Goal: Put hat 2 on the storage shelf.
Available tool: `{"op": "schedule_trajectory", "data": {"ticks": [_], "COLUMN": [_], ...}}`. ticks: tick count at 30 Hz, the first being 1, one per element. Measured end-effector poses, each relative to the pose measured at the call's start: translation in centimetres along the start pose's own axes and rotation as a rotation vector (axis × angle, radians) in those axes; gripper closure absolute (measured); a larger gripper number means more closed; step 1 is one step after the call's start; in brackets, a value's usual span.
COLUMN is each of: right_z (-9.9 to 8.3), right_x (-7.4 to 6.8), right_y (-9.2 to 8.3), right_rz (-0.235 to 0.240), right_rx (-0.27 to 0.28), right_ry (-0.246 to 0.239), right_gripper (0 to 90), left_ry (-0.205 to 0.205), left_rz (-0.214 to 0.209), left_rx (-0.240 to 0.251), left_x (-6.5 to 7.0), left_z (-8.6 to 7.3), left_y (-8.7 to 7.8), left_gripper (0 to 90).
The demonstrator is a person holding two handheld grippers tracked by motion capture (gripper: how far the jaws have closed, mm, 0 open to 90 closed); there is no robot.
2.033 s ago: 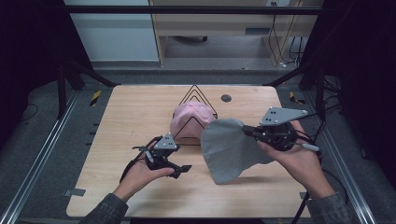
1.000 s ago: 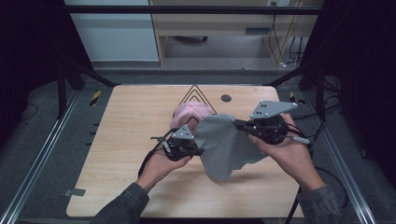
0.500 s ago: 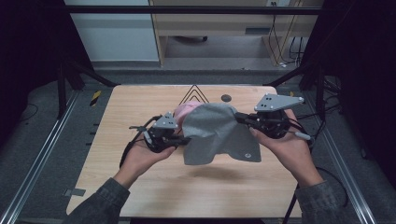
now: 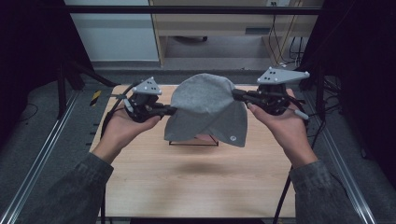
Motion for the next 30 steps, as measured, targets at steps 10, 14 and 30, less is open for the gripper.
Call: {"op": "schedule_trajectory", "data": {"ticks": [10, 14, 30], "right_z": [3.4, 4.3, 5.5], "right_x": [3.2, 4.7, 6.7], "right_y": [1.4, 2.5, 4.5], "right_rz": [-0.054, -0.074, -0.122], "right_rx": [0.018, 0.020, 0.068], "right_ry": [-0.011, 0.009, 0.047], "right_gripper": [90.0, 90.0, 90.0], "left_ry": [-0.001, 0.012, 0.010], "left_rz": [0.057, 0.075, 0.119], "left_rx": [0.020, 0.019, 0.023], "left_x": [-3.3, -4.7, -6.6], "left_z": [3.6, 4.9, 6.3], "left_y": [0.3, 1.0, 1.2], "left_gripper": [88.8, 88.8, 88.8]}}
Point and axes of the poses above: each handheld gripper's, and its own axes: y roughly forward along the jaws, z roughly out of its top, x roughly to its right, the point moved 1 cm from there along y, roughly forward along the jaws, and after that the axes turned 7 degrees about z, right-handed, at the moved point
